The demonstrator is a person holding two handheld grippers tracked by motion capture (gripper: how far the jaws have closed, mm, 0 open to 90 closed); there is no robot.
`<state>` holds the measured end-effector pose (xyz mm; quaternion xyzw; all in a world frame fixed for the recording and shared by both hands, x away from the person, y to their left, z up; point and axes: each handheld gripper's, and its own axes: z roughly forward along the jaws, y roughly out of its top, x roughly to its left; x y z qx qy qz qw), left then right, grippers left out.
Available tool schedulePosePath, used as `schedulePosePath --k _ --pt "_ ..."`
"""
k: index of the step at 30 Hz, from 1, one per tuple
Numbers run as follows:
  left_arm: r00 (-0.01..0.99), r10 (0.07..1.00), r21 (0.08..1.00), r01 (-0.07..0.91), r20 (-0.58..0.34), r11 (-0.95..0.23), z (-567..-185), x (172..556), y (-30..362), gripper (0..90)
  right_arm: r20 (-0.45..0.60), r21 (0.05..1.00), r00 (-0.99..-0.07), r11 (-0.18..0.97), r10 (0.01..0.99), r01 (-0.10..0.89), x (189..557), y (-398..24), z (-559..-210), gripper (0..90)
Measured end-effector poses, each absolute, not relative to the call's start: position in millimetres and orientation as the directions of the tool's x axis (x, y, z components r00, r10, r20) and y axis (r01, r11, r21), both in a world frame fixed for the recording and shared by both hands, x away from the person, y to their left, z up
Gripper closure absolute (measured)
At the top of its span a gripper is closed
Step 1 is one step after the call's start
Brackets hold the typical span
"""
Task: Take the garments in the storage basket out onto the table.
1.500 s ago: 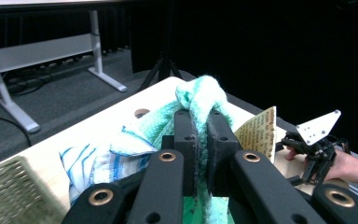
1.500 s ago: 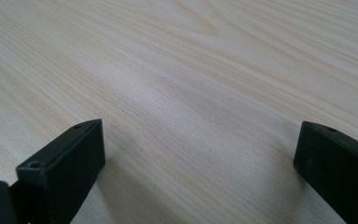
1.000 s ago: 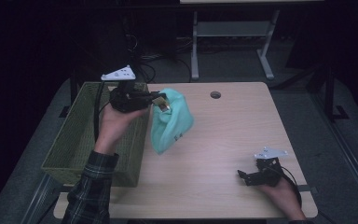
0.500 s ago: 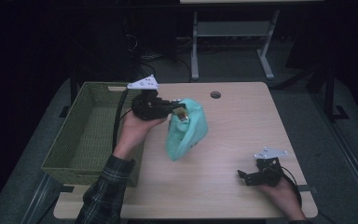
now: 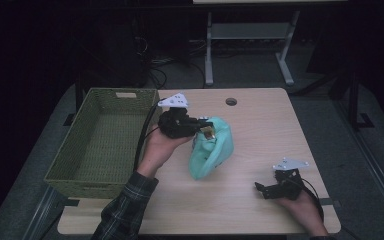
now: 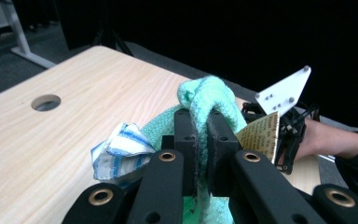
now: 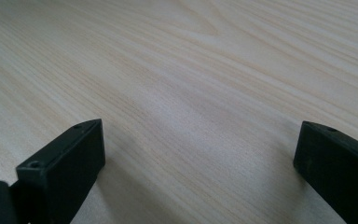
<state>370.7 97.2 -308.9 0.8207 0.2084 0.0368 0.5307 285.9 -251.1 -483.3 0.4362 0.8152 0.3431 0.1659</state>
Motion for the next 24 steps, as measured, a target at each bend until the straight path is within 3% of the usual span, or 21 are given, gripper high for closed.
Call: schedulePosePath --k 24 --pt "0.928 0.339 0.797 0.319 -0.154 -0.512 -380 375 42 83.7 0.029 0.704 -0.567 0.386 0.823 0.596 285 -251 -483 1.4"
